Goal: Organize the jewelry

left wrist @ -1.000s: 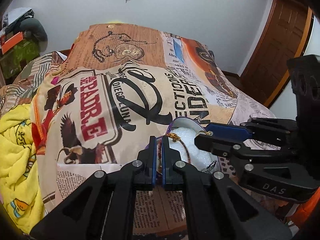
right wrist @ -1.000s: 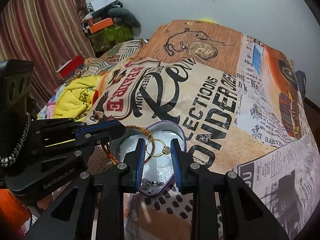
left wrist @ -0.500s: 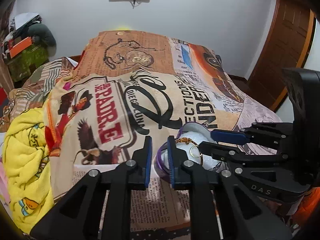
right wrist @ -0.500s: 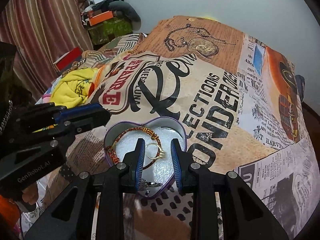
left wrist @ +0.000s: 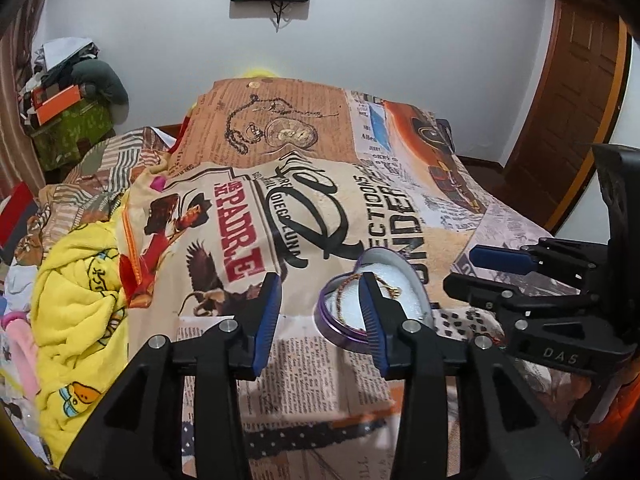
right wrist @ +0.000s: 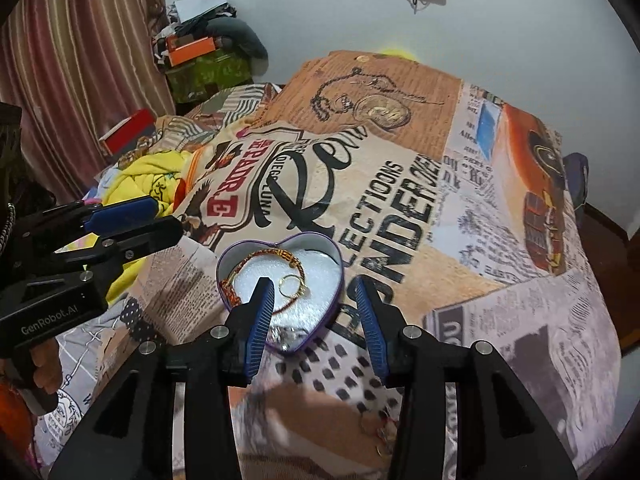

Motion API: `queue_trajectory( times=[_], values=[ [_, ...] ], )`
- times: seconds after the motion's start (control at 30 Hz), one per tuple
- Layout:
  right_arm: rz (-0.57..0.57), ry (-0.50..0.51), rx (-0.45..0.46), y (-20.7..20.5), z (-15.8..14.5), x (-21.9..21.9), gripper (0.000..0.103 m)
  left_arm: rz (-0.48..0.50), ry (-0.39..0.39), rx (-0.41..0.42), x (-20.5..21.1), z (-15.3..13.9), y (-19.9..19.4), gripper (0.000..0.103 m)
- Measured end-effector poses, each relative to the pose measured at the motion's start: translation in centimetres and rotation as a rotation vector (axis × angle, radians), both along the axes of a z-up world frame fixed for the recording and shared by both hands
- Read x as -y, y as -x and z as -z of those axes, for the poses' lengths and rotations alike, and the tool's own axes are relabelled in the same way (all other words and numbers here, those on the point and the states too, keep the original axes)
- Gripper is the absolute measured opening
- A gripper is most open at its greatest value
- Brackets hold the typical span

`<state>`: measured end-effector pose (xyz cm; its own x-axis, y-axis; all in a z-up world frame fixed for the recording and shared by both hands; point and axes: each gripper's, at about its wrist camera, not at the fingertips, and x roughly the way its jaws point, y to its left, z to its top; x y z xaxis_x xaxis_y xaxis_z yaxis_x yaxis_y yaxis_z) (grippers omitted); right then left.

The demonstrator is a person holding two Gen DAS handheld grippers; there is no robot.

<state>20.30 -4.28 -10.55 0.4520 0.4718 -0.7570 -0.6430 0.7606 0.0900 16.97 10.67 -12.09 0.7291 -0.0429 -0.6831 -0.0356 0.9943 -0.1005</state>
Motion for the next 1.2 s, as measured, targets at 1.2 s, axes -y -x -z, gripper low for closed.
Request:
queue_trajectory(
  times=[1.2],
  values=[
    [0.245, 0.018, -0.151, 1.6, 3.9, 15.7, 0.039, 0.237, 0.012, -0.26, 13.5, 8.4, -1.3, 0.049]
  ],
)
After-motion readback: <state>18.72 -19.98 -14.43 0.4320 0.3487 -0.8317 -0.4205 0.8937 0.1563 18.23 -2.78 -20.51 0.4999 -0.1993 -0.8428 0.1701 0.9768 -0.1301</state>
